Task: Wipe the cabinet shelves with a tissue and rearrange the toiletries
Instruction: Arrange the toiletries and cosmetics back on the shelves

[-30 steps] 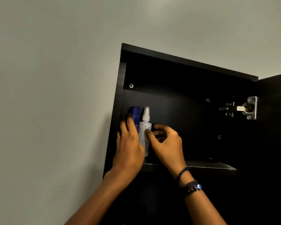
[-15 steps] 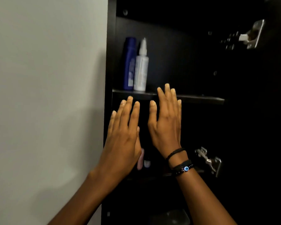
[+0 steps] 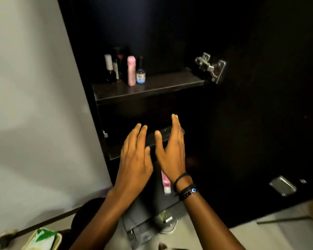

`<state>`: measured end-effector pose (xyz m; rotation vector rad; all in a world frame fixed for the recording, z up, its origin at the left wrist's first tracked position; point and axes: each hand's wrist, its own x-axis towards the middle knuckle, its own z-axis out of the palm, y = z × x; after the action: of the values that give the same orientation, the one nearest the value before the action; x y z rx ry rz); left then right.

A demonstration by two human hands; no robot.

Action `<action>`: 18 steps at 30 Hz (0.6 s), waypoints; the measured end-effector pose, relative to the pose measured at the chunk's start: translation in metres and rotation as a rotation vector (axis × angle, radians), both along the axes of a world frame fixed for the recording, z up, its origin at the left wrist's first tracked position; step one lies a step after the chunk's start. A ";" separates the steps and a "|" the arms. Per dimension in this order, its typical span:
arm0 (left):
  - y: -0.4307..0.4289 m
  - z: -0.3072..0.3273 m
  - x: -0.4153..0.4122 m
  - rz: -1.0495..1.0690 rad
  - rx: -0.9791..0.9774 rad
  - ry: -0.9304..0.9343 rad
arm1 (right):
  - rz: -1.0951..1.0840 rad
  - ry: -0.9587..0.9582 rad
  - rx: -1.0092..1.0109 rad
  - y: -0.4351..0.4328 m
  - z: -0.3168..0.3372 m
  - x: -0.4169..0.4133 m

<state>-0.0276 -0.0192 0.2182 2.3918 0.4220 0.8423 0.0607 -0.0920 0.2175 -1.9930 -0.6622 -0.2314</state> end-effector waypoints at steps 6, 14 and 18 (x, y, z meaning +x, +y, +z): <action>-0.015 -0.090 0.008 -0.080 -0.177 0.329 | -0.104 0.367 -0.203 -0.053 -0.101 0.010; -0.024 -0.172 0.045 -0.131 -0.361 0.677 | -0.115 0.686 -0.452 -0.081 -0.176 0.056; -0.020 -0.199 0.077 -0.158 -0.335 0.862 | -0.070 0.617 -0.531 -0.078 -0.195 0.082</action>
<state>0.0498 -0.0393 0.0189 2.3105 0.6207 -0.3554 0.1430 -0.1703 0.0223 -2.4161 -0.2617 0.5598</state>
